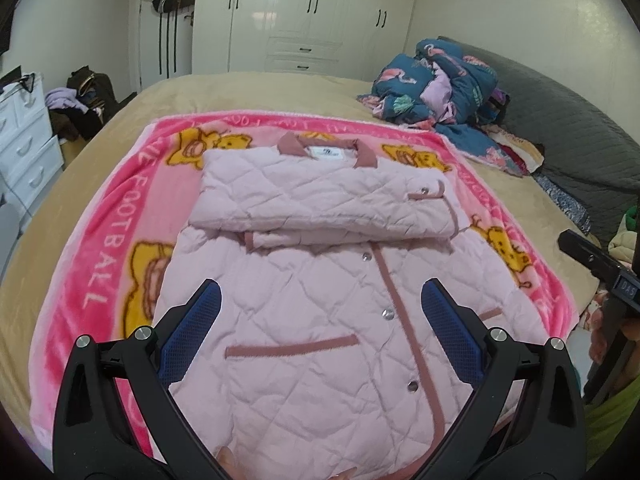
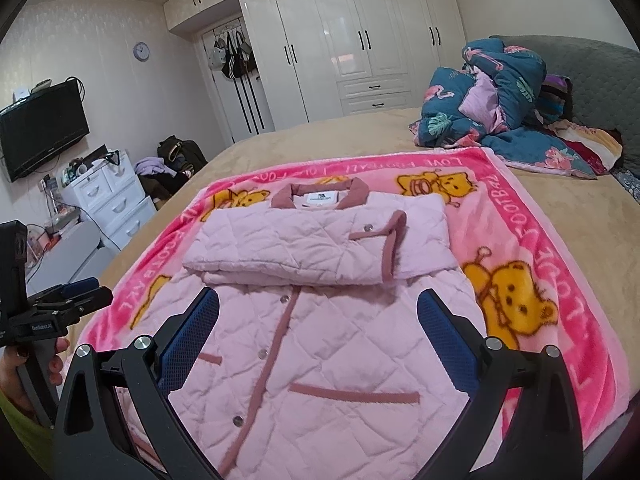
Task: Fold large clothes
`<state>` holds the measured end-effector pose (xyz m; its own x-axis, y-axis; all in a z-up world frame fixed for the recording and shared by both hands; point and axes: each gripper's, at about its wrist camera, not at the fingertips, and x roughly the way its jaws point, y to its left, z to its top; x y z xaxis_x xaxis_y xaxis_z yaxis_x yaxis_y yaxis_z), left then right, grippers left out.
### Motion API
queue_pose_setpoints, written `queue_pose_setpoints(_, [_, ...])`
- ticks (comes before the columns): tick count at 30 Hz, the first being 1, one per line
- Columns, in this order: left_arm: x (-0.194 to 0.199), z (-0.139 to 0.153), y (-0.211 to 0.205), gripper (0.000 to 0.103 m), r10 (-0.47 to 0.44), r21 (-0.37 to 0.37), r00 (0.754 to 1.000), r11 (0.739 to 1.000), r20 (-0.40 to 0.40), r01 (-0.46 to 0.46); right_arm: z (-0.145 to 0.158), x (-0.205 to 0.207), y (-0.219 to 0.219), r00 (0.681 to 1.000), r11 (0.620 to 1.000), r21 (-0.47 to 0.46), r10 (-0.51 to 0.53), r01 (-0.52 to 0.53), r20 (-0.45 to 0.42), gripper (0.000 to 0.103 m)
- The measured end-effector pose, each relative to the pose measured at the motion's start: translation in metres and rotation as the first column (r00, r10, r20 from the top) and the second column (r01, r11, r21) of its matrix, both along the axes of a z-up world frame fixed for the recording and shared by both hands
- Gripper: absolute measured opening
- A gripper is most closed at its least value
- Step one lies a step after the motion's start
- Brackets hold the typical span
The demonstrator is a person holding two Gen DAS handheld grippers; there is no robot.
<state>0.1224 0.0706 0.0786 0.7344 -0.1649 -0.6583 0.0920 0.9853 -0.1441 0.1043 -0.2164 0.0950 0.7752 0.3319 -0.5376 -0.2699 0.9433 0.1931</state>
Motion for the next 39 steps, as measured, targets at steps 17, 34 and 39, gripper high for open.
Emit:
queue_pose_setpoints(17, [-0.012,-0.04,0.022,0.094,0.076,0.048,0.993,0.996,-0.093,-0.072,-0.042,-0.009,-0.034,0.997,0.999,-0.042,-0.028,0.025,-0.071,0.099])
queue_pose_setpoints(34, [-0.027,-0.088,0.086,0.094,0.211,0.082,0.954,0.977,-0.212,-0.198,-0.076,-0.01,-0.059,0.988,0.996,-0.076,-0.063,0.053,-0.142,0.099])
queue_pose_setpoints(39, [-0.033,-0.102,0.104,0.094,0.233,0.058,0.938,0.973,-0.258,-0.225,-0.083,-0.011,-0.065,0.984,0.994,-0.089,-0.075,0.062,-0.16,0.099])
